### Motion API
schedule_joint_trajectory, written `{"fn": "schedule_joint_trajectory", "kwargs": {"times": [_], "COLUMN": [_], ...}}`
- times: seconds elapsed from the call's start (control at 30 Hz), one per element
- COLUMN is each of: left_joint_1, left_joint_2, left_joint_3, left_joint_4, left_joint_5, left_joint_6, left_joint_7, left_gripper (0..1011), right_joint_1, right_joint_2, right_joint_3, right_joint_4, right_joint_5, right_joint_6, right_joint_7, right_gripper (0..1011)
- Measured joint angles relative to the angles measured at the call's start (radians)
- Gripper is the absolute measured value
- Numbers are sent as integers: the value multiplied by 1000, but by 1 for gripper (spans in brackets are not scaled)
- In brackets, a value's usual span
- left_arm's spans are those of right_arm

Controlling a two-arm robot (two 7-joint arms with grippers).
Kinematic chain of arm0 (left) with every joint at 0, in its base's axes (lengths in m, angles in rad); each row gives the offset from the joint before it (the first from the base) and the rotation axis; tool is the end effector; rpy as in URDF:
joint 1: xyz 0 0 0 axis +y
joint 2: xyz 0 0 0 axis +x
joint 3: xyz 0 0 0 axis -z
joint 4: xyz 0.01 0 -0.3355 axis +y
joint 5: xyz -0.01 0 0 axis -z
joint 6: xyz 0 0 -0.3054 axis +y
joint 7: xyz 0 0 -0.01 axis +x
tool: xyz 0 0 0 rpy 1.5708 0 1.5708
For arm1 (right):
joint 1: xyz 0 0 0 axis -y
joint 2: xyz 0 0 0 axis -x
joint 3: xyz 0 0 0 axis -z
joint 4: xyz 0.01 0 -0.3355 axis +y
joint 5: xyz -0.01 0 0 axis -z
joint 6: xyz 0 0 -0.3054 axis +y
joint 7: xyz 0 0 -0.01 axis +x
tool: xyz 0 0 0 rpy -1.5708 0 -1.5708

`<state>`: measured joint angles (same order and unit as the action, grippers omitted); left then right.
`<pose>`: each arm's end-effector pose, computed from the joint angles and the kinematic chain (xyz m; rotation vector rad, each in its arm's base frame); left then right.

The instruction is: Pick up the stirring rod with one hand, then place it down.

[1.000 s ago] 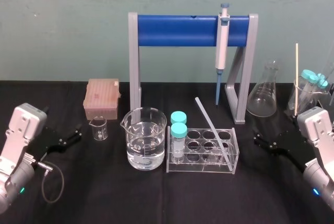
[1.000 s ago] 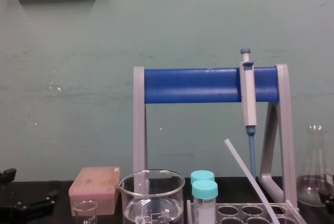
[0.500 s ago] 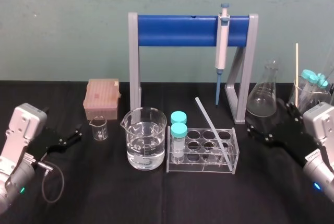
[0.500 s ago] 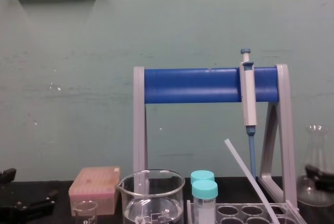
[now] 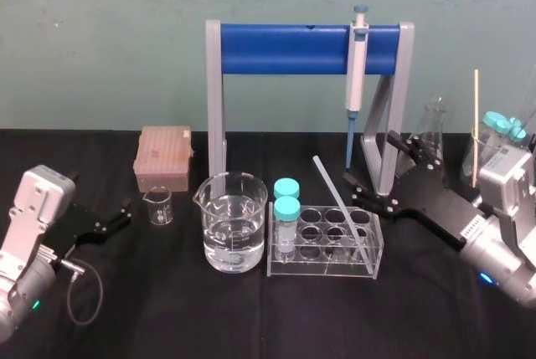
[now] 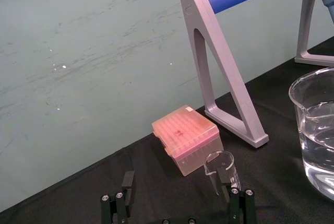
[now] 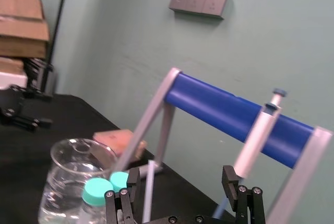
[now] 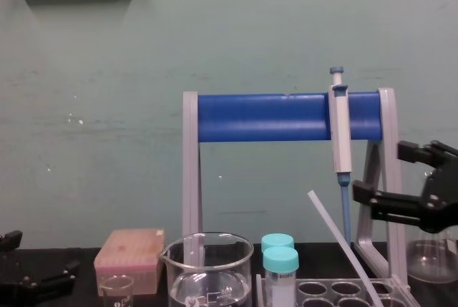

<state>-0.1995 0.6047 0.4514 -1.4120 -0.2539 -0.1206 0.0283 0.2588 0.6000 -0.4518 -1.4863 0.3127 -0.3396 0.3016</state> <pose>0.3623 0.1094 -0.3383 0.3044 -0.2851 1.2479 0.3796 -0.0926 -0.2963 -0.0466 -0.4325 -0.8676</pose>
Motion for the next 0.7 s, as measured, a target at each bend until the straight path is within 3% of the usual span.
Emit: {"fn": "schedule_joint_trajectory", "kwargs": {"times": [0.27,0.47,0.7], "left_joint_1": [0,0,0], "left_joint_2": [0,0,0], "left_joint_3": [0,0,0], "left_joint_4": [0,0,0], "left_joint_5": [0,0,0], "left_joint_6": [0,0,0], "left_joint_7": [0,0,0], "left_gripper": [1000,1000,1000], "right_joint_1": [67,121,159], "right_joint_2": [-48,-88,-118], "right_joint_3": [-8,-5,2], "right_joint_4": [75,144,201], "right_joint_5": [109,215,283], "right_joint_6": [51,154,262], "right_joint_7": [144,262,337], "right_gripper": [1004,1004,1004]}}
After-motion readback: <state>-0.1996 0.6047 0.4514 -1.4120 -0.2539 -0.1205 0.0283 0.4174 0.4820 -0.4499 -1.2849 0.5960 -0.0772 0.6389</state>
